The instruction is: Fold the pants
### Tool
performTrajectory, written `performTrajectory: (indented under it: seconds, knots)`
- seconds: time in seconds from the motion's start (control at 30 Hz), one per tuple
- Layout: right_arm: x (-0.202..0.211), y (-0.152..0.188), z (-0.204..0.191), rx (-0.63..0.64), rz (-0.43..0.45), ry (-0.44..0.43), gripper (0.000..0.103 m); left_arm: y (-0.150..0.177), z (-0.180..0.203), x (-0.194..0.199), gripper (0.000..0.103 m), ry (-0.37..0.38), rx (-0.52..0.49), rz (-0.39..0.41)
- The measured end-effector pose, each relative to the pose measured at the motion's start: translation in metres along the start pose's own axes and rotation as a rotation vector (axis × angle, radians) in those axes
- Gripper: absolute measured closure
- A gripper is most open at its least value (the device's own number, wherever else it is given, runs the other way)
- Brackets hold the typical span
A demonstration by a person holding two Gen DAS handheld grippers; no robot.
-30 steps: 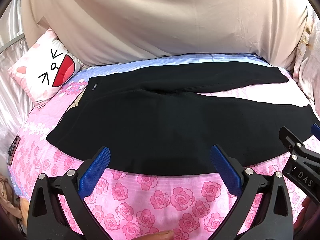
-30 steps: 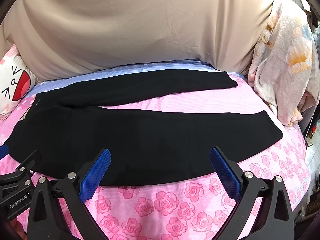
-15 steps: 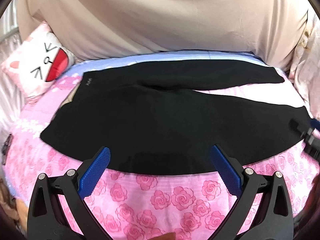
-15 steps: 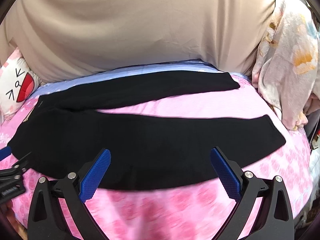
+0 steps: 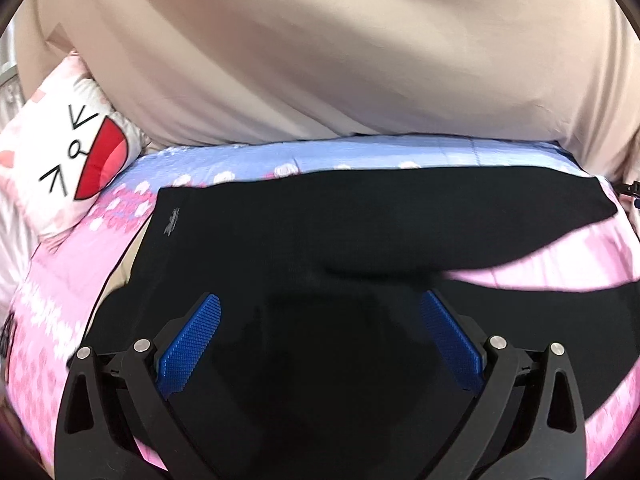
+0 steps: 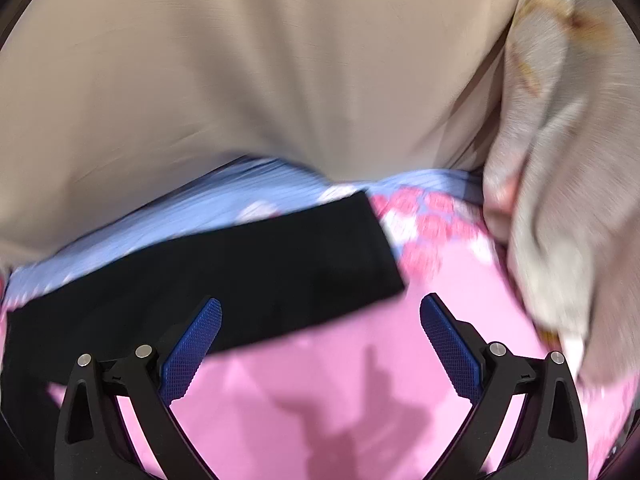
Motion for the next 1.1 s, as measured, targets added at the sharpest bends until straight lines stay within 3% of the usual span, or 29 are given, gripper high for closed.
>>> performTrajectory:
  seconds: [0.13,0.27,0.3,0.4,0.47,0.53,0.7,0.73,0.8,0.83,0.87,0.9,0.93,0.97,1.0,1.1]
  knots:
    - [-0.056,-0.018,0.013,0.016,-0.043,0.028,0.006,-0.030,-0.033,-0.044,0.005,-0.065,0.027,0.011]
    - [-0.093,-0.024,0.014,0.042,-0.074,0.034,0.007,-0.055,-0.077,-0.077,0.005,-0.033,0.095,-0.004]
    - [-0.100,-0.024,0.015,0.045,-0.083,0.039,0.007,-0.062,-0.094,-0.086,0.005,-0.091,0.106,-0.001]
    - [-0.114,-0.025,0.019,0.036,-0.102,0.034,0.006,-0.075,-0.125,-0.102,0.005,-0.141,0.085,0.011]
    - [-0.119,-0.023,0.018,0.047,-0.092,0.023,0.006,-0.082,-0.151,-0.118,0.005,-0.224,0.086,0.001]
    - [-0.120,-0.022,0.013,0.070,-0.083,0.000,0.012,-0.087,-0.178,-0.136,0.005,-0.246,0.119,-0.022]
    - [-0.119,-0.020,0.007,0.083,-0.079,-0.038,0.042,-0.081,-0.231,-0.191,0.005,-0.206,0.249,-0.149]
    - [-0.119,-0.020,0.008,0.080,-0.081,-0.041,0.046,-0.078,-0.229,-0.196,0.005,-0.197,0.248,-0.168]
    - [-0.117,-0.019,0.013,0.057,-0.086,-0.062,0.067,-0.073,-0.224,-0.211,0.005,-0.184,0.216,-0.206]
    - [-0.115,-0.020,0.016,0.042,-0.089,-0.075,0.070,-0.072,-0.220,-0.217,0.005,-0.169,0.196,-0.217]
    - [-0.112,-0.019,0.019,0.023,-0.093,-0.090,0.076,-0.071,-0.219,-0.221,0.011,-0.161,0.181,-0.224]
    - [-0.111,-0.018,0.022,0.007,-0.096,-0.102,0.081,-0.071,-0.215,-0.226,0.032,-0.143,0.165,-0.233]
    - [-0.108,-0.016,0.021,0.004,-0.098,-0.105,0.083,-0.070,-0.210,-0.231,0.039,-0.070,0.157,-0.257]
    - [-0.103,-0.015,0.019,0.004,-0.098,-0.108,0.087,-0.072,-0.209,-0.230,0.047,-0.075,0.161,-0.248]
    - [-0.100,-0.013,0.016,0.008,-0.095,-0.105,0.089,-0.072,-0.206,-0.229,0.082,-0.059,0.161,-0.247]
    - [-0.082,-0.010,0.017,0.026,-0.070,-0.107,0.090,-0.080,-0.202,-0.219,0.081,-0.058,0.129,-0.251]
Point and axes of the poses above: each gripper's, at about its wrist camera, not at the fingertips, and x roughly against the way its jaws point, z to its right, y to its underside, the point moved 1 cm from there along -x, roughly the way its jaws point, and after that the axes turned 5 degrees about z, right-handed, at the moved point
